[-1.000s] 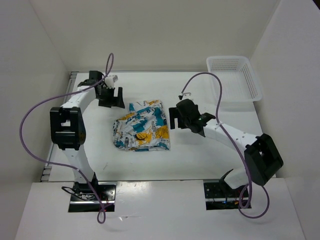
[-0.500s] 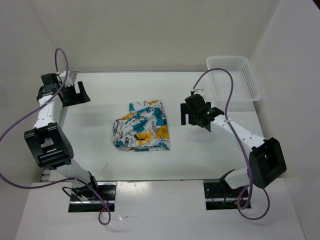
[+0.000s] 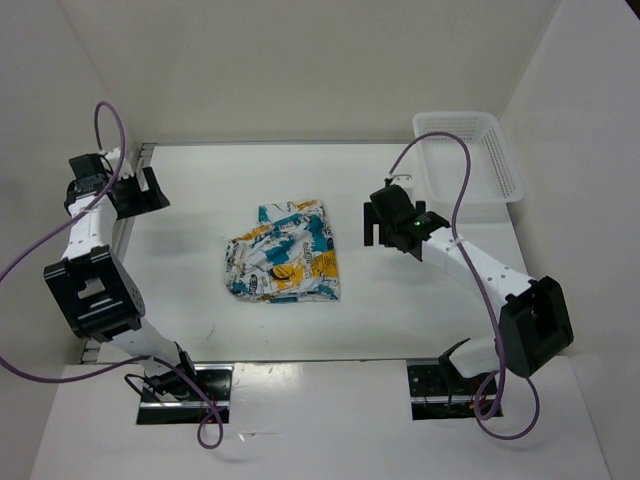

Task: Fold and stack the shorts
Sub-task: Fold the shorts

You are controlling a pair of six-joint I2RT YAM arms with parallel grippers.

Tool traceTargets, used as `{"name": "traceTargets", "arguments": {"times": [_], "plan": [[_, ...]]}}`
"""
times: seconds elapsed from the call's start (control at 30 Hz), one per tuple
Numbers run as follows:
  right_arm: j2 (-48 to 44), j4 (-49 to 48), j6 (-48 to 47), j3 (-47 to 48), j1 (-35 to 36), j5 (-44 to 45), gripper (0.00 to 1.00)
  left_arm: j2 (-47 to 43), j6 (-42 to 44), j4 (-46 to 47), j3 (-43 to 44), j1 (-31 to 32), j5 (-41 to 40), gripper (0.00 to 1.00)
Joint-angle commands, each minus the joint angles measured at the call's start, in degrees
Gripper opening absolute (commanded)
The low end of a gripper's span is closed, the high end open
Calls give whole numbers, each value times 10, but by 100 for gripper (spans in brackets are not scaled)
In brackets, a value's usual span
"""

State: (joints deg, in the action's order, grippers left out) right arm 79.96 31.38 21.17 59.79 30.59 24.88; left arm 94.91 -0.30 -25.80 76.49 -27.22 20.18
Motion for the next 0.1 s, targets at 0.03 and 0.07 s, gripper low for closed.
{"name": "traceTargets", "arguments": {"times": [0.03, 0.07], "plan": [[-25, -17, -6, 18, -2, 24, 100, -26, 3, 23, -10, 1, 13, 100], [-31, -17, -6, 18, -2, 24, 100, -26, 3, 23, -10, 1, 13, 100]]}}
